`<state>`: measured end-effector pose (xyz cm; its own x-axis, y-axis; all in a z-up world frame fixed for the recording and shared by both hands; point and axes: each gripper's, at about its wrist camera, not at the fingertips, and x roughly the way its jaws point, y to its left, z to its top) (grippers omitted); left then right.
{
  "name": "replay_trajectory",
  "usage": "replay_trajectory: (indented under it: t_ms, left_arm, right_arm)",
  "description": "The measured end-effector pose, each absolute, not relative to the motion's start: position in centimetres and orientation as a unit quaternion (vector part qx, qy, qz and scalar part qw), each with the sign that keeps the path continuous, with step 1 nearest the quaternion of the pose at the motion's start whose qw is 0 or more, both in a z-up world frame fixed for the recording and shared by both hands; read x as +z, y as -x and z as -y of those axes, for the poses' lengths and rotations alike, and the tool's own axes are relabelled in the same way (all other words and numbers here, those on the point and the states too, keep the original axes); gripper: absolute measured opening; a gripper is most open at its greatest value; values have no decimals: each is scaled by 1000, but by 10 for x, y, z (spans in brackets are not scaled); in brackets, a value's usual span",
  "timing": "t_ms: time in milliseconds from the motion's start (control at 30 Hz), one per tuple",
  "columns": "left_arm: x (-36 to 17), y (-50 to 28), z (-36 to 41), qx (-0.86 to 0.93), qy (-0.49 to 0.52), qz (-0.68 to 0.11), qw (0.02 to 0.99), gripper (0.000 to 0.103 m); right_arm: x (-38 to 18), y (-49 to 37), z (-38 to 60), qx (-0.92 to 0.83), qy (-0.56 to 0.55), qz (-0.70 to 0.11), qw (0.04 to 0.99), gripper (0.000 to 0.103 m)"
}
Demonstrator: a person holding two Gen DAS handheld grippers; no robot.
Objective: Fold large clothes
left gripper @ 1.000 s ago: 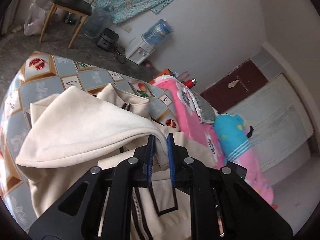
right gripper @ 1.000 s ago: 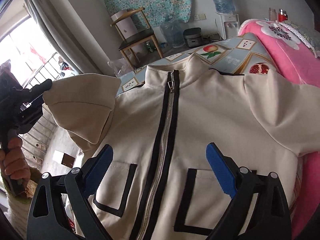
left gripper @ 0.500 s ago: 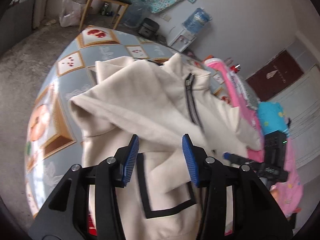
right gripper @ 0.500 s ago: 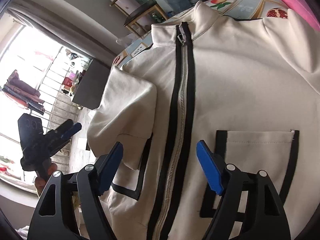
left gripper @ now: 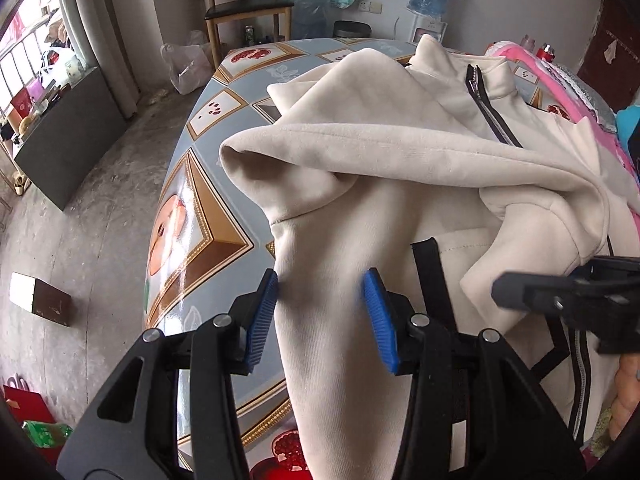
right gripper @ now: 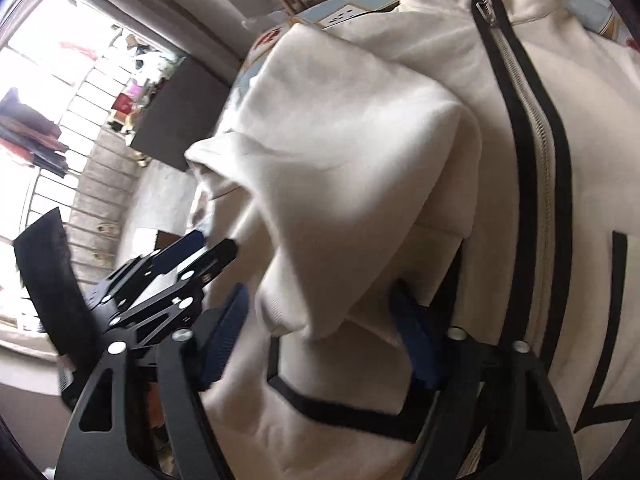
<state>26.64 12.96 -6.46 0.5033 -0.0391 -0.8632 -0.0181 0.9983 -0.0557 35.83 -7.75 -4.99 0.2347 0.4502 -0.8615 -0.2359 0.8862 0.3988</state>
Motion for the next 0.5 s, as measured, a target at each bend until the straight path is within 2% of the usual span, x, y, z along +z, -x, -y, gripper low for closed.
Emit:
replay_trajectory:
  t_ms: [33, 67, 167, 333, 400, 500]
  left_arm:
    - [-66, -266, -130, -7, 28, -498, 867, 43]
    - [-66, -265, -131, -8, 28, -497, 867, 43]
    - [-69, -264, -134, -11, 25, -499, 866, 44]
    - [-71, -265, -137, -11, 29, -505, 862, 45]
    - [-71, -265, -137, -10, 28, -505, 862, 46]
    - [-70, -265, -134, -7, 22, -507, 862, 46]
  right_arm:
    - [-47, -362, 78, 221, -85, -574, 784, 30]
    - [-41, -366, 80, 224, -70, -569, 788, 13]
    - [2, -376, 87, 193, 24, -508, 839, 10]
    - [77, -379, 98, 101, 232, -346, 904, 10]
    - [75, -376, 105, 81, 313, -318, 891, 11]
    - [34, -369, 124, 80, 381, -365, 846, 15]
